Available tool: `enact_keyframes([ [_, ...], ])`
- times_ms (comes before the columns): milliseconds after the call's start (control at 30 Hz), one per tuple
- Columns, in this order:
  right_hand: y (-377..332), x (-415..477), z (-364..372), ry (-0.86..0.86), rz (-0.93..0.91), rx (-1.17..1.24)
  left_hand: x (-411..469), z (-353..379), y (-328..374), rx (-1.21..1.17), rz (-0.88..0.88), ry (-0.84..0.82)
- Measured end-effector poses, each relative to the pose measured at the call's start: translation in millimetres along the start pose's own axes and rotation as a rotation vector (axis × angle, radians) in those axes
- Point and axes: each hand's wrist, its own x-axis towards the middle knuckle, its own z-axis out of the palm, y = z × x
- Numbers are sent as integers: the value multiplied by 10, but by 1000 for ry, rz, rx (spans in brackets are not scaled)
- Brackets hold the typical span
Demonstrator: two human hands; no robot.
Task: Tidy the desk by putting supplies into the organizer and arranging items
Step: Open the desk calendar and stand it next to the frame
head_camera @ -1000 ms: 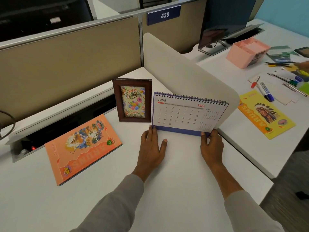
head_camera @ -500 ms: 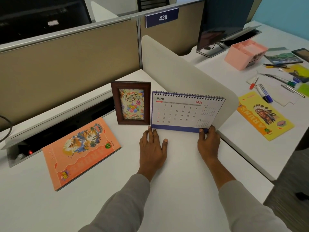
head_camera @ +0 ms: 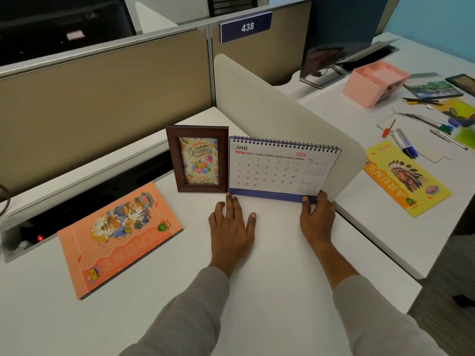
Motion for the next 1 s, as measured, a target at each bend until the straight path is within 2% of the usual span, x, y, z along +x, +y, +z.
enact_keyframes([
  [533,59,-5,25,54,-20,-5,65,-30,-146,-53,68,72],
  [633,57,-13,21,54,-29,-15,58,-39,-199,-354,26,176],
  [700,46,-21,15,59,-36,-23,73,-77,-223,-610,-43,299],
  [767,40,-23,17,65,-43,-29,124,-173,-260,-769,-132,416],
  [900,36,-22,22,69,-46,-47,351,-368,-518,-816,-194,614],
  [1000,41,-24,31,71,-44,-60,590,-488,-784,-760,-259,629],
])
